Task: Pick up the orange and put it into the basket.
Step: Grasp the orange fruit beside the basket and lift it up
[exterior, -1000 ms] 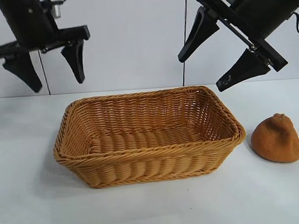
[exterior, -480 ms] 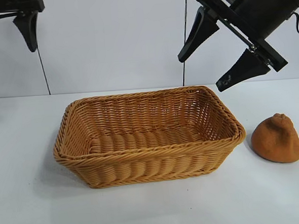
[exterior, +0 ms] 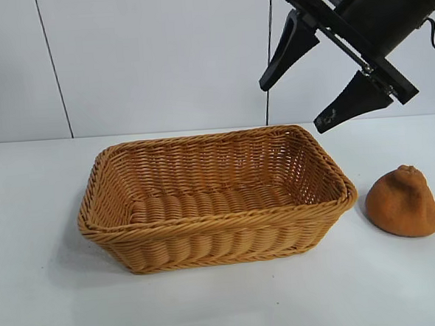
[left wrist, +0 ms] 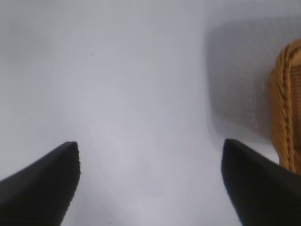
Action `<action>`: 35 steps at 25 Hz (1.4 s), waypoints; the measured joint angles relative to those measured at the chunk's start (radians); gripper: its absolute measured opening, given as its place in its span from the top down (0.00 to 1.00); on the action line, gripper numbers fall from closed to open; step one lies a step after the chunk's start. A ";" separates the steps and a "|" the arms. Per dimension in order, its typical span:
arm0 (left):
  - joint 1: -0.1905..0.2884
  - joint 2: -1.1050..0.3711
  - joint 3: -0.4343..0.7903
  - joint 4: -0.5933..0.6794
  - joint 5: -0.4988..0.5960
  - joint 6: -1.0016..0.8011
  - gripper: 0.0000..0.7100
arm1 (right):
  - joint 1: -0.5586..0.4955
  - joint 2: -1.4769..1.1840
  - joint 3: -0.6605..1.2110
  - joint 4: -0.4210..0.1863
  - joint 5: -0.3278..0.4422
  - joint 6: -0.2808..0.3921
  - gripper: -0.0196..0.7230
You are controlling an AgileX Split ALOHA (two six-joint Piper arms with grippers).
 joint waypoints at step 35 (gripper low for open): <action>0.000 -1.522 0.886 -0.017 -0.147 0.004 0.17 | 0.000 -0.057 0.000 -0.258 -0.009 0.085 0.24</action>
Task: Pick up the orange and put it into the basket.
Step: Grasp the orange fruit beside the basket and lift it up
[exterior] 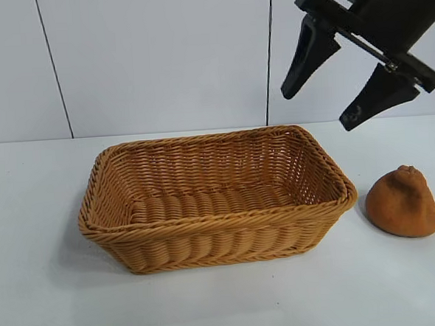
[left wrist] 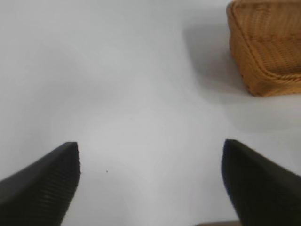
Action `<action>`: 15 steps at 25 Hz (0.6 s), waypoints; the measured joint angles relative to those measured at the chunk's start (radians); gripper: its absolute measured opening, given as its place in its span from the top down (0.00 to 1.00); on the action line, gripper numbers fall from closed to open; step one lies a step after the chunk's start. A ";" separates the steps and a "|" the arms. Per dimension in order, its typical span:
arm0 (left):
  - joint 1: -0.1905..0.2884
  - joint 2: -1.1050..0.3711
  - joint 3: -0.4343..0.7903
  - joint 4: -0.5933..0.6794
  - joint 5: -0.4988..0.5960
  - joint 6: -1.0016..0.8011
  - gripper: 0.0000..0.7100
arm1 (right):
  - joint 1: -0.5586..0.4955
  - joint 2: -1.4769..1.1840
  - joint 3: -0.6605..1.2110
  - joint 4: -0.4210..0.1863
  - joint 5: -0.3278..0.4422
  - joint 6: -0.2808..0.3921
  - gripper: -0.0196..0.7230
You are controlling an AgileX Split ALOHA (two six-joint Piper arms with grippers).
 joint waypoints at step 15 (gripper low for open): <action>0.000 -0.008 0.000 -0.004 0.000 -0.001 0.17 | -0.061 0.014 -0.067 -0.475 0.040 0.240 0.24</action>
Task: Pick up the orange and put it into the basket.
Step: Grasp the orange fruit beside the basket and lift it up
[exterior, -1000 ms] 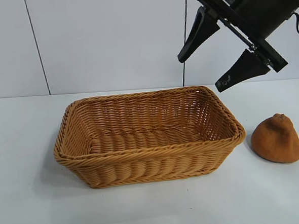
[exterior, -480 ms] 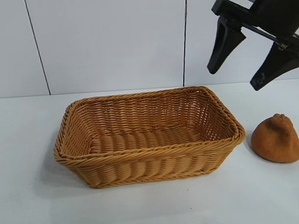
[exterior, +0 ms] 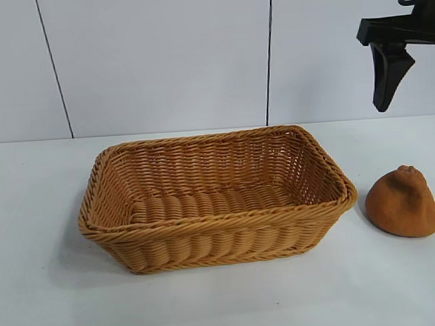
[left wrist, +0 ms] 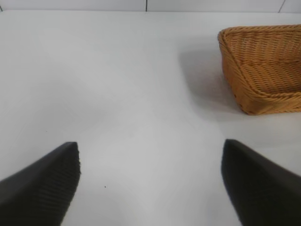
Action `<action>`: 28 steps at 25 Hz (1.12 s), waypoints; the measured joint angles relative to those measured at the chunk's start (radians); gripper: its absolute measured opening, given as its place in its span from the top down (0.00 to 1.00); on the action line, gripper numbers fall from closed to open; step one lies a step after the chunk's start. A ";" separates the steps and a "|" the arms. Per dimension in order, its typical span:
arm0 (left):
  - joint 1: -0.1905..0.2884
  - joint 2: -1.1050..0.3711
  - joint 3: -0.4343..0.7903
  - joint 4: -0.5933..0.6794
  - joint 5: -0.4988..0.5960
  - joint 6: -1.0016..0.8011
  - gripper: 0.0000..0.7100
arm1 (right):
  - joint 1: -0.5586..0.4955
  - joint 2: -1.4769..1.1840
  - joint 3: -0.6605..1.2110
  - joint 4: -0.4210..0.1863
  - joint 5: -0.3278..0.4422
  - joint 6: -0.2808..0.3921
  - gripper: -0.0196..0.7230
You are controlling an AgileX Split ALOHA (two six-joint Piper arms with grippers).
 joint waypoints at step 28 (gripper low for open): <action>0.000 0.000 0.000 -0.001 0.000 0.000 0.18 | -0.079 0.327 -0.010 0.053 -0.084 -0.053 0.92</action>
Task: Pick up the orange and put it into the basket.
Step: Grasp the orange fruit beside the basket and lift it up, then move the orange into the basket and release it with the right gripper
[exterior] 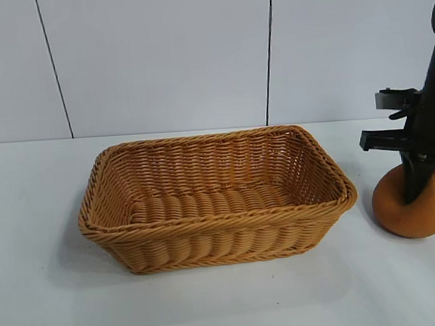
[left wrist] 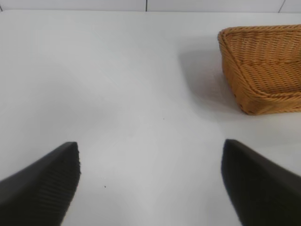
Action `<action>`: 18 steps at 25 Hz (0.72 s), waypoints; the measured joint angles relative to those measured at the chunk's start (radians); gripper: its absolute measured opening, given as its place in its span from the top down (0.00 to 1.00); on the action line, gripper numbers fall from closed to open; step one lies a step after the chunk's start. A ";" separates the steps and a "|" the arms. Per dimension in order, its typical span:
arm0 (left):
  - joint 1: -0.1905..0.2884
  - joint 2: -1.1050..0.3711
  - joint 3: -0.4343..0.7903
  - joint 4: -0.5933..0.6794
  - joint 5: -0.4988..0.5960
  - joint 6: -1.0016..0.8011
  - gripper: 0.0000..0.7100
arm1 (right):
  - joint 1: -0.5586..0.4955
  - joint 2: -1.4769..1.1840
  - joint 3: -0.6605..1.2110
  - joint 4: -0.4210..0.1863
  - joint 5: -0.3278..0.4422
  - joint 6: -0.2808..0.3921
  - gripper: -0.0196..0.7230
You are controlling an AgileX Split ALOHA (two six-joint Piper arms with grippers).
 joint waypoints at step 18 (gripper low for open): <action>0.000 0.000 0.000 0.000 0.000 0.000 0.18 | 0.006 -0.203 -0.324 0.046 0.237 0.000 0.92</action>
